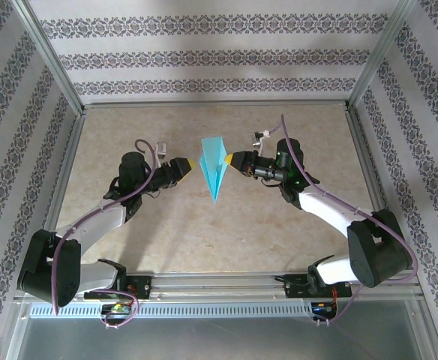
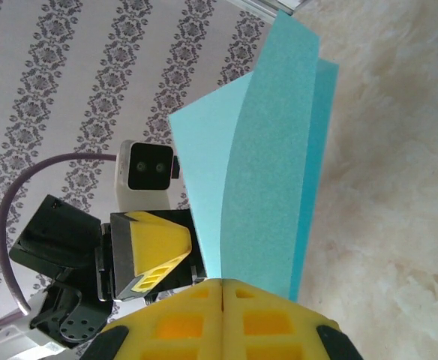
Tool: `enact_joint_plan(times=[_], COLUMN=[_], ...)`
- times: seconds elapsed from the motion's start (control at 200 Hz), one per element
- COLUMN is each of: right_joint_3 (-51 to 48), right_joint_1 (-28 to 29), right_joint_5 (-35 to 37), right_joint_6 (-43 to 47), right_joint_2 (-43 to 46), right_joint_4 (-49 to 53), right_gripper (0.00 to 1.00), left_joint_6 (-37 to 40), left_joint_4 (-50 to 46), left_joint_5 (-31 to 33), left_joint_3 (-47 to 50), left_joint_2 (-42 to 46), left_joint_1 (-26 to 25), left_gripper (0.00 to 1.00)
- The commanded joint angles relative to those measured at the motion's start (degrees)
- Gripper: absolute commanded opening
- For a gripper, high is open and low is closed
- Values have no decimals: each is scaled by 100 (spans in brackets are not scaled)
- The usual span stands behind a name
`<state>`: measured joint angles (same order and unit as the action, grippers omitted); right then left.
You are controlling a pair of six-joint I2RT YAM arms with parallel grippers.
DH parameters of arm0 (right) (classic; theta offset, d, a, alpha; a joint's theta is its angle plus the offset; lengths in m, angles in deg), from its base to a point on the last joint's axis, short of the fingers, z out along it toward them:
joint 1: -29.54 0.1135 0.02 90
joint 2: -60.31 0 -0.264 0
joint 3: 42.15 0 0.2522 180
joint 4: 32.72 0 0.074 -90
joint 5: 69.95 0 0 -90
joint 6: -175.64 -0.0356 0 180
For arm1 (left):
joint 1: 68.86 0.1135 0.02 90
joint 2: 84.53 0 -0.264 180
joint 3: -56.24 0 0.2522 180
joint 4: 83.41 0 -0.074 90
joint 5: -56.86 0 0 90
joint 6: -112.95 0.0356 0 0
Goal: Fold a paper plane with a square sheet of paper (fold left side to right side)
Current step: Turn over the paper plane at the center of the table.
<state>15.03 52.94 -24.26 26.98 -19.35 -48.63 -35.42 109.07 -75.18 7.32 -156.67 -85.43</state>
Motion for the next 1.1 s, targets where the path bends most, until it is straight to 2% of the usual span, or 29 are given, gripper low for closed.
enact_joint_plan(times=[0.0, 0.42, 0.994, 1.054, 1.094], right_joint_3=[-35, 75, 176, 145, 132], right_joint_1=[41, 182, 276, 213, 163], right_joint_5=[-148, -165, -193, -112, -57], right_joint_6=[-68, -147, -218, -155, -79], right_joint_2=[-66, -205, -480, -474, -443], right_joint_4=[-311, -408, -472, -345, -223], right_gripper=[0, 0, 0, 12, 15], left_joint_6=[115, 164, 98, 119, 152], left_joint_4=[164, 233, 401, 303, 190], left_joint_5=[-102, -112, -72, 3, 56], left_joint_3=[-195, -407, -372, -338, -336], left_joint_2=[-111, -474, -658, -612, -574], left_joint_1=[-91, -273, -346, -347, -347], left_gripper=[53, 43, 0, 0, 0])
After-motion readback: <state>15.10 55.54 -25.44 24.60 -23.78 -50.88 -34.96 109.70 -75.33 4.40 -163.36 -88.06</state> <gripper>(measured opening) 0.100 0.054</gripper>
